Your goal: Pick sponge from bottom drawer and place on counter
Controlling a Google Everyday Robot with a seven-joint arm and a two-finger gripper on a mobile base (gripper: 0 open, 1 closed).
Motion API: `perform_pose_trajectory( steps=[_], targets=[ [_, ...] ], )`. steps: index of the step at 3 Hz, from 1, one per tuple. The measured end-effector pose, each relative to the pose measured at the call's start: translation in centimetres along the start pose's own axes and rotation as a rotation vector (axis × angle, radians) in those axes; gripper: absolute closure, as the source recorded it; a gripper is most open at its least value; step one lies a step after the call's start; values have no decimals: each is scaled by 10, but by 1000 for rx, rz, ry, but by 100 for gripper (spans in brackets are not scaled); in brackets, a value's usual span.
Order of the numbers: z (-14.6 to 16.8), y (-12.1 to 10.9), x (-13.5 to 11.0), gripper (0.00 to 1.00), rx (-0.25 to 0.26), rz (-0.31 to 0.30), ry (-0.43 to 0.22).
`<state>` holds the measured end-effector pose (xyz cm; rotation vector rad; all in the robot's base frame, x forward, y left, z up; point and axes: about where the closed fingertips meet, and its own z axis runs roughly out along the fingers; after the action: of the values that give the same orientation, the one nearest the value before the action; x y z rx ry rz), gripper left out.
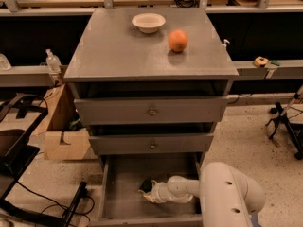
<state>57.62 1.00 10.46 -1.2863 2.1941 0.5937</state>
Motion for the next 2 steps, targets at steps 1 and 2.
perform_pose_trajectory(
  steps=[1,2],
  targets=[
    [0,0,0,35,0,0,0],
    [-1,0,-1,38,0,0,0]
  ],
)
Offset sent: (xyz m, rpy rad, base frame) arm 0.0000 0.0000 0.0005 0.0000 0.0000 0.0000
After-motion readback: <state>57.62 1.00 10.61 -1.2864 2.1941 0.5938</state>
